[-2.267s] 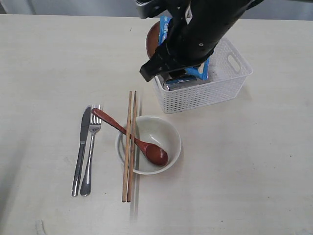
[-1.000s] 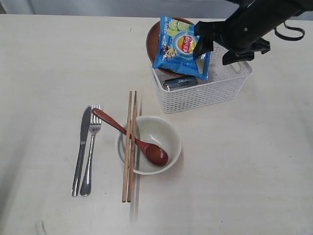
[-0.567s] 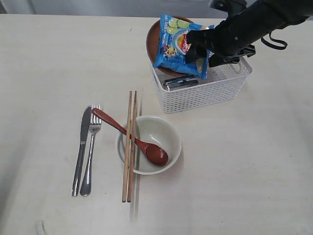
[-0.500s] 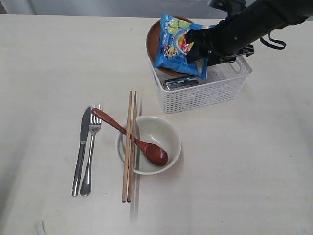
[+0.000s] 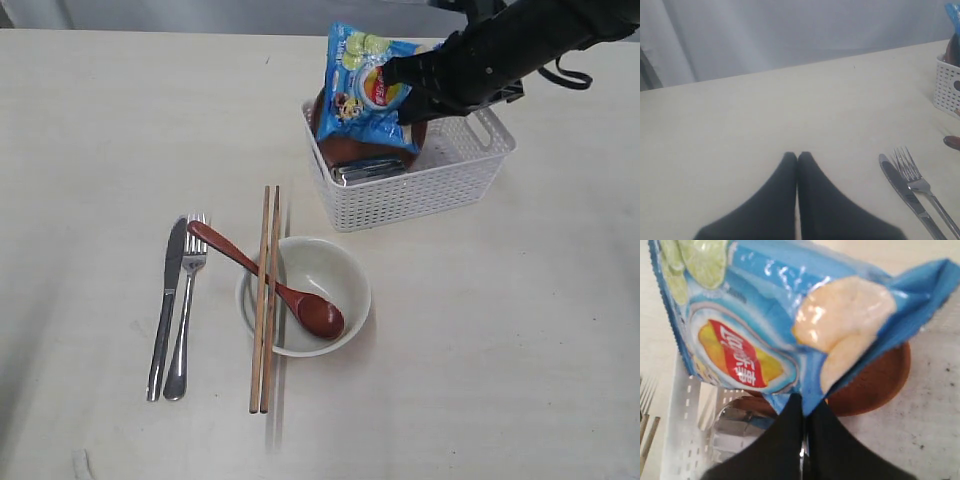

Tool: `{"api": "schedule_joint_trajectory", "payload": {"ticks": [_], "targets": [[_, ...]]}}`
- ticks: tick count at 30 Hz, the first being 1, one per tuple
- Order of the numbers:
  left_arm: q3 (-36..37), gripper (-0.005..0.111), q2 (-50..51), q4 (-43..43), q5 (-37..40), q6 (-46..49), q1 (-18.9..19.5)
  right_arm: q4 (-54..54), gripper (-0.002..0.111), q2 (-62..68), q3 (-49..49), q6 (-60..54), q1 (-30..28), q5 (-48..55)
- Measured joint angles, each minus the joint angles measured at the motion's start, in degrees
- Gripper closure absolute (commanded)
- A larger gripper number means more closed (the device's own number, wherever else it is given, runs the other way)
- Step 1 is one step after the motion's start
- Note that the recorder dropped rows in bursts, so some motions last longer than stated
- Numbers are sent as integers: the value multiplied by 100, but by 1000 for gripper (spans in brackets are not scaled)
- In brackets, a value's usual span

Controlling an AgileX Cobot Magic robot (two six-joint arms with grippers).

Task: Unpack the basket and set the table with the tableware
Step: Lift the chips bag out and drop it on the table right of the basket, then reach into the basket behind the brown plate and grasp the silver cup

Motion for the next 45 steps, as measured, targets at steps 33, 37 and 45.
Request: {"api": "schedule_joint_trajectory", "payload": {"ticks": [33, 37, 45], "targets": [[0, 107, 0, 0, 0, 0, 0, -2252, 49, -1476, 2144, 2863, -2693, -839], [0, 107, 0, 0, 0, 0, 0, -1518, 49, -1631, 1683, 2028, -2395, -598], [0, 107, 0, 0, 0, 0, 0, 396, 49, -1255, 502, 240, -1428, 1542]]}}
